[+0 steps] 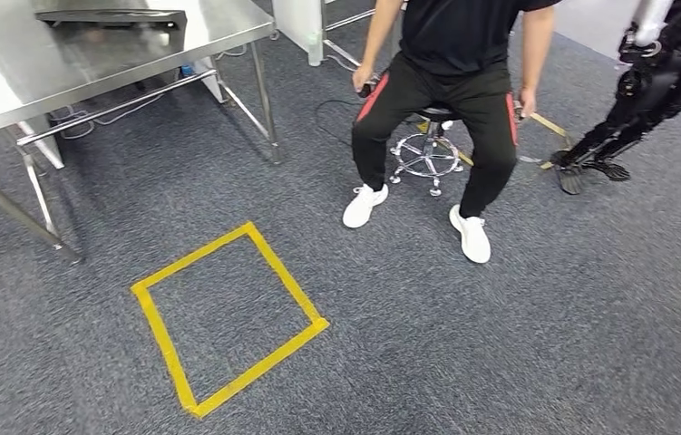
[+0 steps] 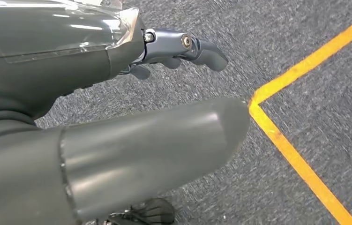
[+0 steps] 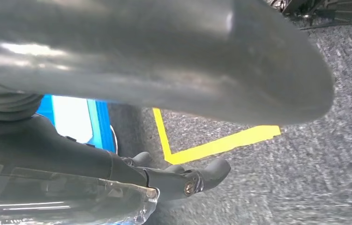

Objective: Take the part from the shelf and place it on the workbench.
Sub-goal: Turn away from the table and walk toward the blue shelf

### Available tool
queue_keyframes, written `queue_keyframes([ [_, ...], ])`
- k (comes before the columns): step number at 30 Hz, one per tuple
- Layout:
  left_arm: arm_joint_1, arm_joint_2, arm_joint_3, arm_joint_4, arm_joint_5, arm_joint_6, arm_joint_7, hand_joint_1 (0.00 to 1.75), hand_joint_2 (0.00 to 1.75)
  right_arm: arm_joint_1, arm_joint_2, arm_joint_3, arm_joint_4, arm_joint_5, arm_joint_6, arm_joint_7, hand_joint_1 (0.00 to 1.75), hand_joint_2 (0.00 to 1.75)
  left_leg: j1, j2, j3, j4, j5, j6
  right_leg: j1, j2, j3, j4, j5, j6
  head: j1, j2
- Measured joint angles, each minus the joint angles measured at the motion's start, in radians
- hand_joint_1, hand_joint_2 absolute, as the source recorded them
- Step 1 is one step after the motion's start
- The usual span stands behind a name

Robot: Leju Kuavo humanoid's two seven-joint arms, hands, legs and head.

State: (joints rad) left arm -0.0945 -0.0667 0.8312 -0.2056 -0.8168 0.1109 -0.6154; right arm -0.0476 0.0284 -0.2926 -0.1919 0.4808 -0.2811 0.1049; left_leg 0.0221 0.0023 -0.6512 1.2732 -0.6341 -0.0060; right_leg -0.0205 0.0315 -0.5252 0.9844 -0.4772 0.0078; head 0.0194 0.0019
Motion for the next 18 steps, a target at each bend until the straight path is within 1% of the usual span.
queue_keyframes([
  [1, 0.001, 0.000, 0.000, 0.000, 0.001, 0.001, 0.000, 0.00, 0.00, 0.001, 0.000, 0.000, 0.000, 0.002, 0.000, 0.000, 0.00, 0.00, 0.000, -0.002, -0.001, 0.004, 0.013, 0.002, 0.001, 0.013, 0.000, 0.001, 0.000, -0.001, 0.000, 0.000],
  [2, 0.001, 0.000, 0.000, 0.000, 0.002, 0.002, 0.000, 0.00, 0.00, 0.002, 0.000, 0.000, 0.000, 0.003, 0.000, 0.000, 0.00, 0.00, 0.000, -0.006, 0.014, -0.028, 0.042, 0.005, 0.002, 0.027, 0.002, 0.002, 0.000, 0.000, 0.000, 0.000],
  [3, 0.002, 0.000, 0.000, 0.000, 0.003, 0.004, 0.000, 0.00, 0.00, 0.002, 0.000, 0.000, 0.000, 0.005, 0.000, 0.000, 0.00, 0.00, 0.000, -0.016, 0.042, -0.087, 0.080, 0.010, 0.002, 0.039, 0.003, 0.003, 0.000, 0.000, 0.000, 0.000],
  [4, 0.002, 0.000, 0.000, 0.000, 0.004, 0.006, -0.001, 0.00, 0.00, 0.001, 0.000, 0.000, 0.000, 0.007, 0.001, 0.001, 0.00, 0.00, 0.001, -0.041, 0.073, -0.152, 0.112, 0.015, 0.004, 0.052, 0.003, 0.005, 0.000, 0.001, 0.000, 0.000],
  [5, 0.003, 0.000, 0.000, 0.000, 0.005, 0.008, -0.001, 0.00, 0.00, -0.001, 0.000, 0.000, 0.000, 0.008, 0.002, 0.001, 0.00, 0.00, 0.002, -0.063, 0.098, -0.208, 0.131, 0.018, 0.006, 0.065, 0.000, 0.008, 0.000, 0.003, 0.000, 0.000],
  [6, 0.004, 0.001, 0.000, 0.000, 0.005, 0.010, -0.002, 0.00, 0.00, -0.003, 0.000, 0.000, 0.000, 0.010, 0.002, 0.001, 0.00, 0.00, 0.001, -0.081, 0.113, -0.244, 0.139, 0.021, 0.006, 0.076, -0.006, 0.010, 0.002, 0.008, 0.000, 0.000],
  [7, 0.005, 0.001, 0.000, 0.000, 0.006, 0.012, -0.003, 0.00, 0.00, -0.003, 0.000, 0.000, 0.000, 0.011, 0.003, 0.001, 0.00, 0.00, 0.000, -0.089, 0.119, -0.261, 0.138, 0.022, 0.006, 0.087, -0.014, 0.011, 0.004, 0.014, 0.000, 0.000],
  [8, 0.005, 0.000, 0.000, 0.000, 0.007, 0.013, -0.003, 0.00, 0.00, -0.003, -0.001, 0.000, 0.000, 0.012, 0.003, 0.001, 0.00, 0.00, -0.003, -0.078, 0.120, -0.267, 0.138, 0.023, 0.004, 0.099, -0.023, 0.010, 0.008, 0.022, 0.000, 0.000],
  [9, 0.004, -0.002, 0.000, 0.000, 0.008, 0.014, -0.004, 0.00, 0.00, -0.001, -0.002, 0.000, 0.000, 0.013, 0.003, 0.001, 0.00, 0.00, -0.004, -0.066, 0.120, -0.271, 0.142, 0.029, 0.002, 0.099, -0.030, 0.012, 0.009, 0.030, 0.000, 0.000],
  [10, 0.004, -0.003, 0.000, 0.000, 0.009, 0.014, -0.005, 0.00, 0.00, 0.000, -0.004, 0.000, 0.001, 0.014, 0.003, 0.002, 0.00, 0.00, -0.004, -0.053, 0.121, -0.278, 0.146, 0.036, 0.004, 0.084, -0.040, 0.022, 0.004, 0.033, 0.001, 0.000],
  [11, 0.005, -0.004, 0.000, 0.000, 0.010, 0.014, -0.006, 0.00, 0.00, 0.000, -0.004, 0.000, 0.001, 0.015, 0.004, 0.002, 0.00, 0.00, -0.004, -0.039, 0.122, -0.284, 0.151, 0.043, 0.005, 0.057, -0.057, 0.052, -0.012, 0.033, 0.003, 0.000],
  [12, 0.007, -0.005, 0.000, 0.000, 0.011, 0.014, -0.007, 0.00, 0.00, -0.002, -0.006, 0.001, 0.001, 0.017, 0.006, 0.002, 0.00, 0.00, -0.003, -0.022, 0.122, -0.288, 0.154, 0.049, 0.006, 0.025, -0.082, 0.103, -0.038, 0.030, 0.006, 0.000],
  [13, 0.010, -0.005, 0.001, 0.000, 0.011, 0.014, -0.007, 0.00, 0.00, -0.003, -0.006, 0.001, 0.001, 0.018, 0.008, 0.002, 0.00, 0.00, -0.005, -0.006, 0.120, -0.289, 0.154, 0.052, 0.007, 0.000, -0.117, 0.170, -0.068, 0.027, 0.008, 0.000],
  [14, 0.012, -0.005, 0.001, 0.000, 0.012, 0.015, -0.007, 0.00, 0.00, -0.004, -0.007, 0.001, 0.001, 0.019, 0.010, 0.002, 0.00, 0.00, -0.006, 0.011, 0.119, -0.289, 0.154, 0.053, 0.006, -0.012, -0.150, 0.239, -0.095, 0.026, 0.010, 0.000],
  [15, 0.013, -0.006, 0.001, 0.000, 0.012, 0.015, -0.007, 0.00, 0.00, -0.004, -0.008, 0.001, 0.001, 0.020, 0.012, 0.001, 0.00, 0.00, -0.007, 0.028, 0.118, -0.289, 0.154, 0.053, 0.004, -0.016, -0.172, 0.287, -0.110, 0.030, 0.010, 0.000],
  [16, 0.014, -0.007, 0.001, 0.000, 0.012, 0.015, -0.006, 0.00, 0.00, -0.003, -0.009, 0.001, 0.001, 0.020, 0.015, 0.001, 0.00, 0.00, -0.008, 0.042, 0.117, -0.288, 0.154, 0.053, 0.003, -0.019, -0.174, 0.301, -0.110, 0.037, 0.010, 0.000],
  [17, 0.014, -0.008, 0.001, 0.001, 0.013, 0.015, -0.004, 0.00, 0.00, -0.001, -0.011, 0.001, 0.001, 0.019, 0.016, 0.000, 0.00, 0.00, -0.008, 0.056, 0.117, -0.288, 0.154, 0.052, 0.001, -0.024, -0.153, 0.271, -0.095, 0.047, 0.010, 0.000],
  [18, 0.014, -0.011, 0.001, 0.001, 0.013, 0.015, -0.003, 0.00, 0.00, 0.000, -0.012, 0.001, 0.001, 0.019, 0.018, 0.000, 0.00, 0.00, -0.008, 0.068, 0.118, -0.288, 0.154, 0.051, -0.001, -0.035, -0.114, 0.205, -0.071, 0.056, 0.011, 0.000],
])
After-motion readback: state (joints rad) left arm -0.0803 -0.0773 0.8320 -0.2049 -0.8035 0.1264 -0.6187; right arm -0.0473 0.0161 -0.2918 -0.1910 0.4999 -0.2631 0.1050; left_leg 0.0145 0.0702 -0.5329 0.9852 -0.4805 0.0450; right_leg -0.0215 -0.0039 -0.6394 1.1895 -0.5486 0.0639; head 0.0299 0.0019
